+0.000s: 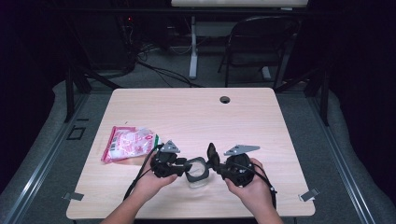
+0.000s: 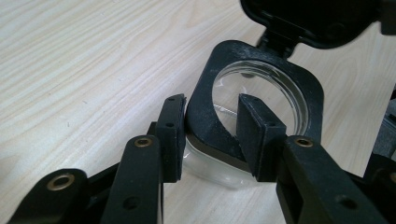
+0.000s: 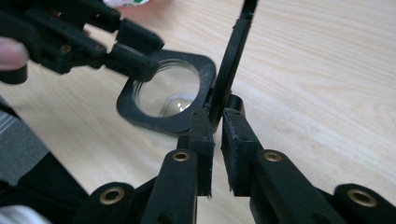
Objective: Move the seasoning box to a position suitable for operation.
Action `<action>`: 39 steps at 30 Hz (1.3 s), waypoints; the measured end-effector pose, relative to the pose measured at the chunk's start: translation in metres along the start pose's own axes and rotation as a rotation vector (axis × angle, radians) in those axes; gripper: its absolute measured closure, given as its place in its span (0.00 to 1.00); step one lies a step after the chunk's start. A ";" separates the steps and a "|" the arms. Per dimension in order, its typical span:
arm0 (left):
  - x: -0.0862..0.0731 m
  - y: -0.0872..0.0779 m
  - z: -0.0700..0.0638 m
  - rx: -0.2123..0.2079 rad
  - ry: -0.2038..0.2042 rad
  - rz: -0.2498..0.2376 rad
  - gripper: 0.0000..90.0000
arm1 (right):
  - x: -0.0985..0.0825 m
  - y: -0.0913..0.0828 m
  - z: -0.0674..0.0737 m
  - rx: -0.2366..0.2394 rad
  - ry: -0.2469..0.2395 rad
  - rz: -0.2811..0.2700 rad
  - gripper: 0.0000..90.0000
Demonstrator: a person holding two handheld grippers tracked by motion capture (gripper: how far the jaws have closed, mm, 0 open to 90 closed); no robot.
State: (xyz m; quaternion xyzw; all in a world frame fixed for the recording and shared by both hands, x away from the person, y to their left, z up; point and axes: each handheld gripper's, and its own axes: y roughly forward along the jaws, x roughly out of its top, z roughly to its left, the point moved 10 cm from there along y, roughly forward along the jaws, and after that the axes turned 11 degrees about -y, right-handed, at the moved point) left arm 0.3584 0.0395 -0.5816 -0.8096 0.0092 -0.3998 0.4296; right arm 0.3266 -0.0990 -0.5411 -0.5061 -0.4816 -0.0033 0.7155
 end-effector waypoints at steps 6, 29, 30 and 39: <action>0.000 0.000 -0.002 0.003 -0.001 -0.022 0.67 | 0.005 0.007 -0.013 -0.027 0.026 -0.058 0.95; -0.007 -0.001 -0.013 -0.022 -0.007 -0.038 0.62 | 0.015 0.018 -0.024 -0.028 0.028 -0.095 0.95; -0.007 -0.001 -0.013 -0.022 -0.007 -0.038 0.63 | 0.015 0.018 -0.024 -0.028 0.028 -0.095 0.95; 0.010 -0.036 0.020 0.021 -0.042 -0.102 0.55 | 0.011 0.013 -0.019 0.015 0.028 -0.069 0.78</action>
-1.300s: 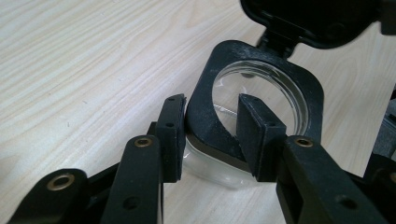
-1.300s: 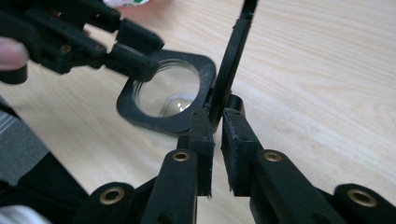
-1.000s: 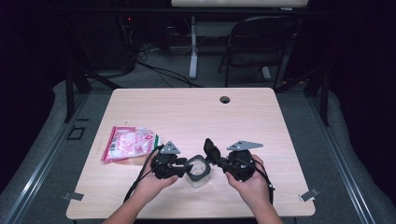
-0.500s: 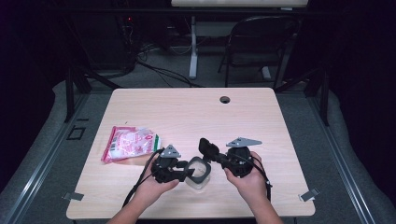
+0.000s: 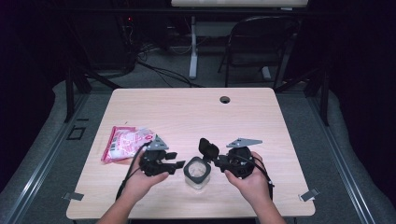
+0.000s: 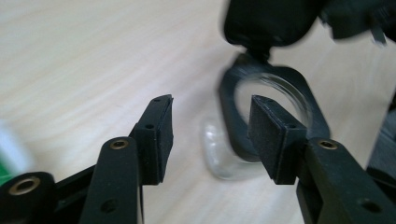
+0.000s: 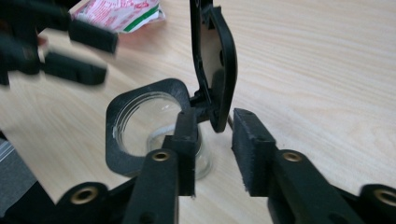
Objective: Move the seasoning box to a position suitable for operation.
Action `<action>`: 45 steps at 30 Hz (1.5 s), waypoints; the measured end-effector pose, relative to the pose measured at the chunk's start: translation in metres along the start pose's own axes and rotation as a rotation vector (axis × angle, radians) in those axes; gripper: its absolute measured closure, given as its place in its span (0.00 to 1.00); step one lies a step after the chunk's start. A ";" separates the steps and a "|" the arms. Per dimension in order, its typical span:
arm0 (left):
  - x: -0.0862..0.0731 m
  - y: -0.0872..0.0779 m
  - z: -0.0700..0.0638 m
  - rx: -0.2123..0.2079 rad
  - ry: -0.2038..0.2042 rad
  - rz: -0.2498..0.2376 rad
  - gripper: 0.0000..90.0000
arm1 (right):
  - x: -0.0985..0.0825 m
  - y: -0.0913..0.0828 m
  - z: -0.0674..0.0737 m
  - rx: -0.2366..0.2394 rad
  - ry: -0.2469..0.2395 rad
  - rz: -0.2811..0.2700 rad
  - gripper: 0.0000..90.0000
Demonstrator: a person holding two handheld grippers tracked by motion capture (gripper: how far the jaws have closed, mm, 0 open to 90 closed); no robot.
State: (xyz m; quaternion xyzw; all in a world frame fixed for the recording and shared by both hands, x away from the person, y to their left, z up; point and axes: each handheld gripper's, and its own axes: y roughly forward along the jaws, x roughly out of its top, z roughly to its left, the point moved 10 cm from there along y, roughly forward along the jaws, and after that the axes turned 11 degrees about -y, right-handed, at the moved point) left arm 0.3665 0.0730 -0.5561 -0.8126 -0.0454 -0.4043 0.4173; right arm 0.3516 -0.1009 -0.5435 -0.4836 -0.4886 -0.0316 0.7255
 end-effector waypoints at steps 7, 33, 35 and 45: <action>0.019 -0.040 0.047 0.093 -0.048 -0.101 0.52 | 0.002 -0.006 0.002 0.000 -0.022 0.000 0.65; -0.014 -0.029 0.117 0.275 -0.084 0.024 0.44 | -0.002 -0.001 -0.005 -0.029 -0.022 -0.015 0.55; -0.016 -0.022 0.113 0.272 -0.068 0.033 0.43 | -0.002 -0.001 -0.005 -0.029 -0.020 -0.013 0.55; -0.021 -0.001 0.106 0.336 0.071 0.054 0.41 | -0.003 0.001 -0.005 -0.028 -0.028 -0.010 0.55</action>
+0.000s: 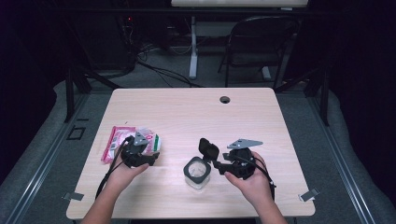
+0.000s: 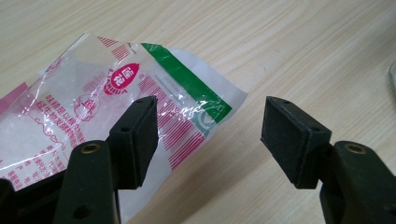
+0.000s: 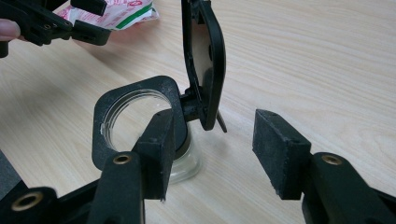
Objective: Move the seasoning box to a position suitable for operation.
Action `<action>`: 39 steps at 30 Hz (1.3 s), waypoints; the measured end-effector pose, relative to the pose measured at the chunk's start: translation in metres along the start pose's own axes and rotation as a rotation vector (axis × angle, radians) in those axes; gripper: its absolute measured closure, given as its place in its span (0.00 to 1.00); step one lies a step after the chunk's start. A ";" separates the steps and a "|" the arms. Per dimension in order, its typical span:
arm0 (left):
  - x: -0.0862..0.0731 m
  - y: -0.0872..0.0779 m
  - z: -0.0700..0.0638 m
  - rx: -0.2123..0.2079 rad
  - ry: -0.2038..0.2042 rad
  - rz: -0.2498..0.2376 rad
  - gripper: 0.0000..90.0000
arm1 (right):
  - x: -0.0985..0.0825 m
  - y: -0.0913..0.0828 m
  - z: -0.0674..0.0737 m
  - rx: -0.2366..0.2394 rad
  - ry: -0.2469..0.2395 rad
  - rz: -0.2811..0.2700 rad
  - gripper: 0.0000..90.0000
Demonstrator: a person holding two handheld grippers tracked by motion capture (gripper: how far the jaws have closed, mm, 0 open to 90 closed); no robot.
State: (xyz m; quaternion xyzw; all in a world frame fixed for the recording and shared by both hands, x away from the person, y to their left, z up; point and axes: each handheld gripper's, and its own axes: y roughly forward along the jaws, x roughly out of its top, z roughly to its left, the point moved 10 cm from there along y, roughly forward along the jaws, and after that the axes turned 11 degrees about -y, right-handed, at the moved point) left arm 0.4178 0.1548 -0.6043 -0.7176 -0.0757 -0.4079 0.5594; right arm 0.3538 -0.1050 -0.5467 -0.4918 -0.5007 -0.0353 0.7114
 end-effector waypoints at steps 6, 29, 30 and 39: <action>-0.007 0.012 0.007 0.057 0.023 -0.007 0.41 | -0.001 0.001 0.001 -0.003 0.001 0.007 0.54; -0.026 0.022 0.061 0.224 0.011 -0.007 0.43 | -0.003 0.003 0.000 -0.006 -0.008 0.017 0.54; -0.026 0.022 0.061 0.224 0.011 -0.007 0.43 | -0.003 0.003 0.000 -0.006 -0.008 0.017 0.54; -0.028 0.023 0.071 0.244 0.002 -0.012 0.49 | -0.003 0.005 0.000 -0.009 -0.005 0.013 0.54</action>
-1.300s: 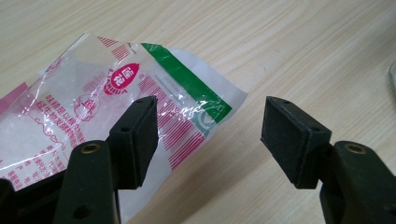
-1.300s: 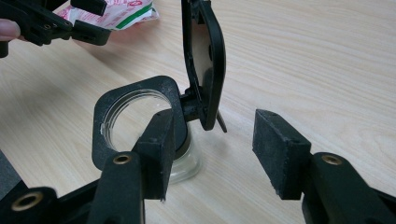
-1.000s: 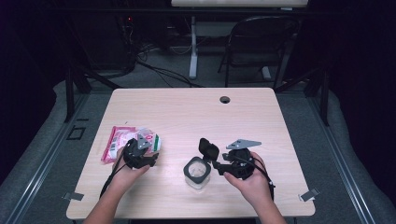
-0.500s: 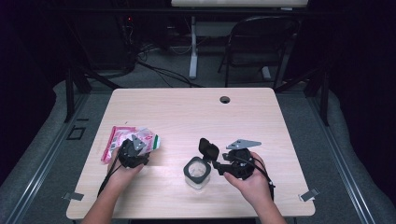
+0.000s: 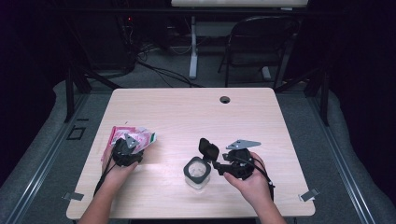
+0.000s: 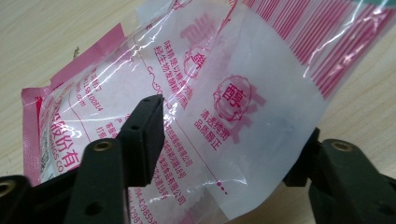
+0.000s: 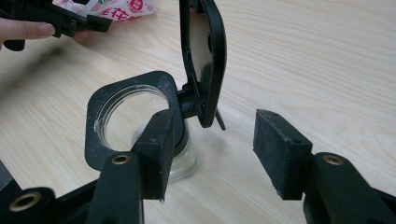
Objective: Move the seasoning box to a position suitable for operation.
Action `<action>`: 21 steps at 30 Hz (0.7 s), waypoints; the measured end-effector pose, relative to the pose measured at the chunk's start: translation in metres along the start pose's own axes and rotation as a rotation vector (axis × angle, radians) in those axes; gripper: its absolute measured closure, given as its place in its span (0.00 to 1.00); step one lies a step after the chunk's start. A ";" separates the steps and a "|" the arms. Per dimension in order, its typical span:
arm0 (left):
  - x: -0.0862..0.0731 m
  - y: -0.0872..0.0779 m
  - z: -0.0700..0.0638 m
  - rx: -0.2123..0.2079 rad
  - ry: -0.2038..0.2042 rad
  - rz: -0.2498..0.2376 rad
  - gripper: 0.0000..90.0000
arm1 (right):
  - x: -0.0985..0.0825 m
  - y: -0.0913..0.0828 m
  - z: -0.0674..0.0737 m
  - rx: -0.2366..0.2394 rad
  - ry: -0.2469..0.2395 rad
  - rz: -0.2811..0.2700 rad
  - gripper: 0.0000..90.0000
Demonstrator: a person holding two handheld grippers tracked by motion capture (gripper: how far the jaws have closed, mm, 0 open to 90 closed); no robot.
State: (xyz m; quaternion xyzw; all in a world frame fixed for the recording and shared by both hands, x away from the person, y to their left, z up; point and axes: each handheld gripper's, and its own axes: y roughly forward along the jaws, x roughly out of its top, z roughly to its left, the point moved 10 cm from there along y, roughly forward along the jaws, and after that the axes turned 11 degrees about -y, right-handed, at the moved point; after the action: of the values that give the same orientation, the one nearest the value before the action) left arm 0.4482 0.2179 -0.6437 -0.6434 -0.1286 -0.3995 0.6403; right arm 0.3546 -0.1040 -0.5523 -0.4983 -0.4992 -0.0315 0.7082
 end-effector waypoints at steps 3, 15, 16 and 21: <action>0.000 -0.001 -0.001 -0.029 -0.002 -0.002 0.59 | 0.000 0.000 0.000 -0.002 0.001 -0.001 0.54; 0.001 0.000 0.001 -0.029 -0.020 -0.006 0.81 | -0.001 0.002 0.000 0.000 -0.001 0.004 0.54; 0.001 -0.001 0.001 -0.035 -0.031 -0.005 0.83 | -0.002 0.002 0.000 0.000 0.002 0.008 0.54; 0.002 -0.002 0.003 -0.048 -0.063 -0.006 0.90 | -0.002 0.002 0.000 -0.002 0.004 0.005 0.54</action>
State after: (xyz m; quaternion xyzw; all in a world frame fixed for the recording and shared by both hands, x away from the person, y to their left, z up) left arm 0.4493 0.2207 -0.6404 -0.6705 -0.1412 -0.3839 0.6190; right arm 0.3546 -0.1037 -0.5552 -0.5003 -0.4966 -0.0311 0.7086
